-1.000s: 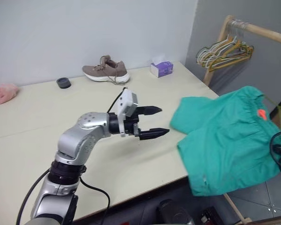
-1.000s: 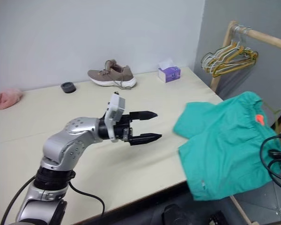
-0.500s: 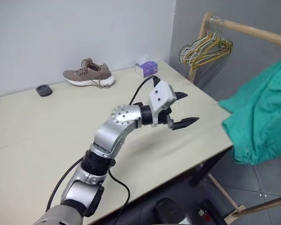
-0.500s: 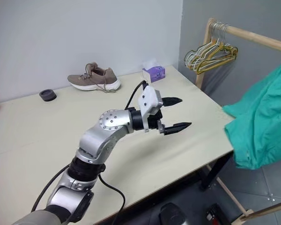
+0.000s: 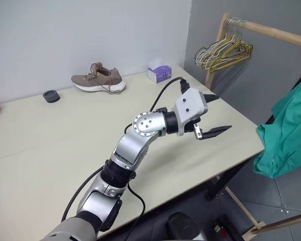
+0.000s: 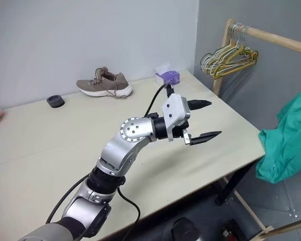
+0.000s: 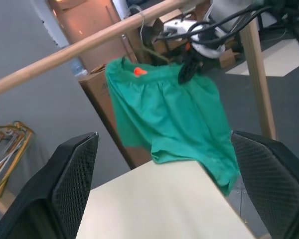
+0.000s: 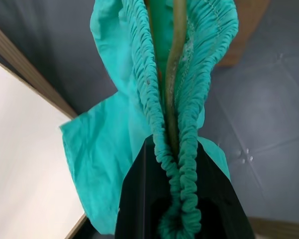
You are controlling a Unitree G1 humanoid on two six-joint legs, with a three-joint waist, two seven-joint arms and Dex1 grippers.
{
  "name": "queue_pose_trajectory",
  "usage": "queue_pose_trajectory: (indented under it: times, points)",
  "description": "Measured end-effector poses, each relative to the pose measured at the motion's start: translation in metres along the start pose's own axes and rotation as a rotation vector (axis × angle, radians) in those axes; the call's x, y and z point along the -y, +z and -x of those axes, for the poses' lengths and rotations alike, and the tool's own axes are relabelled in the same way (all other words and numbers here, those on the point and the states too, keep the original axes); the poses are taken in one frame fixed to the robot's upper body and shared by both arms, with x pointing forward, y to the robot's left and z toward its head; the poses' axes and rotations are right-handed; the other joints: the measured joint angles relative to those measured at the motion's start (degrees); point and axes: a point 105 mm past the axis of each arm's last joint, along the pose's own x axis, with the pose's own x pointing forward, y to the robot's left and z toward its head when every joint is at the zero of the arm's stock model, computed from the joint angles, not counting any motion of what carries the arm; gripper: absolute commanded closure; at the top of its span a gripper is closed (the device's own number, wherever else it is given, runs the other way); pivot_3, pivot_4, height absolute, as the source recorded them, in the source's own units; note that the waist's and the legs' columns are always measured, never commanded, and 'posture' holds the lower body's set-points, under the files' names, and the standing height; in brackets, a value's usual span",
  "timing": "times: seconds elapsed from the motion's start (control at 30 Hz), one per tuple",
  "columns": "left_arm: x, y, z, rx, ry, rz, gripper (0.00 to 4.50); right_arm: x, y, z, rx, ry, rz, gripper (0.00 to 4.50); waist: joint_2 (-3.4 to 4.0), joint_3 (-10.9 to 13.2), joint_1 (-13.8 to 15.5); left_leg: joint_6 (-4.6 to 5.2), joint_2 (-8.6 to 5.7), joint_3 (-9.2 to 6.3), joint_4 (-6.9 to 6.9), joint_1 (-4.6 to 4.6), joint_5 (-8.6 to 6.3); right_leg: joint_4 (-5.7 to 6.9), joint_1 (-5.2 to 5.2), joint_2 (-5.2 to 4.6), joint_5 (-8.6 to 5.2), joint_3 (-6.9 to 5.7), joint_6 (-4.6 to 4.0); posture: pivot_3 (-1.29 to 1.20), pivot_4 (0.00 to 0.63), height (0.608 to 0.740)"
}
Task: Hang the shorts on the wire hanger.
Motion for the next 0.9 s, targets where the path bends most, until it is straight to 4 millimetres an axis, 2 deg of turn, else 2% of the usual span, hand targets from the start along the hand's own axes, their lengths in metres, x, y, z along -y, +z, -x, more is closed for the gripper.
queue_pose_trajectory:
  times: [0.23, 0.4, 0.53, 0.67, 0.83, 0.87, 0.9]
  points:
    - [0.020, 0.011, -0.003, 0.064, -0.188, 0.118, 0.04, -0.004, -0.003, 0.000, -0.032, 0.019, -0.024, 4.50, 0.15, 0.0, 0.8, -0.01, -0.02, 0.09, 0.01, 0.09, 0.00, 0.00, 0.03, 0.00, 0.02, 0.14, 0.05, -0.44, 0.000, 0.740]
    - [0.023, 0.014, -0.004, 0.074, -0.222, 0.133, 0.04, -0.009, -0.001, 0.002, -0.027, 0.052, -0.037, 4.50, 0.17, 0.0, 0.8, -0.01, -0.06, 0.10, 0.01, 0.10, 0.00, 0.00, 0.04, 0.00, 0.01, 0.21, 0.07, -0.44, 0.000, 0.740]
    - [0.024, 0.015, -0.004, 0.080, -0.229, 0.142, 0.00, -0.018, 0.006, 0.007, 0.022, 0.095, -0.072, 3.28, 0.25, 0.0, 0.8, -0.01, -0.07, 0.10, 0.00, 0.10, 0.00, 0.01, 0.05, 0.00, 0.00, 0.24, 0.10, -0.44, 0.000, 0.740]
    - [0.024, 0.016, -0.004, 0.079, -0.240, 0.143, 0.00, -0.023, 0.015, 0.022, 0.091, 0.140, -0.126, 1.94, 0.26, 0.0, 1.0, -0.01, -0.09, 0.07, 0.01, 0.08, 0.00, 0.01, 0.05, 0.00, 0.01, 0.25, 0.14, -0.44, 0.000, 0.740]
    - [0.025, 0.016, -0.004, 0.079, -0.250, 0.147, 0.00, -0.024, 0.013, 0.036, 0.136, 0.156, -0.159, 0.21, 0.26, 0.0, 1.1, -0.01, -0.14, 0.08, 0.01, 0.09, 0.00, 0.01, 0.04, 0.01, 0.00, 0.36, 0.17, -0.45, 0.000, 0.740]
    - [0.025, 0.016, -0.004, 0.079, -0.251, 0.147, 0.00, -0.023, 0.014, 0.039, 0.155, 0.145, -0.154, 0.02, 0.27, 0.0, 1.1, -0.01, -0.15, 0.08, 0.01, 0.08, 0.00, 0.01, 0.04, 0.01, 0.00, 0.38, 0.17, -0.45, 0.000, 0.740]
    - [0.025, 0.016, -0.004, 0.078, -0.251, 0.147, 0.00, -0.023, 0.016, 0.041, 0.175, 0.140, -0.153, 0.02, 0.28, 0.0, 1.1, 0.00, -0.18, 0.09, 0.00, 0.08, 0.00, 0.00, 0.03, 0.01, 0.00, 0.43, 0.18, -0.45, 0.000, 0.740]
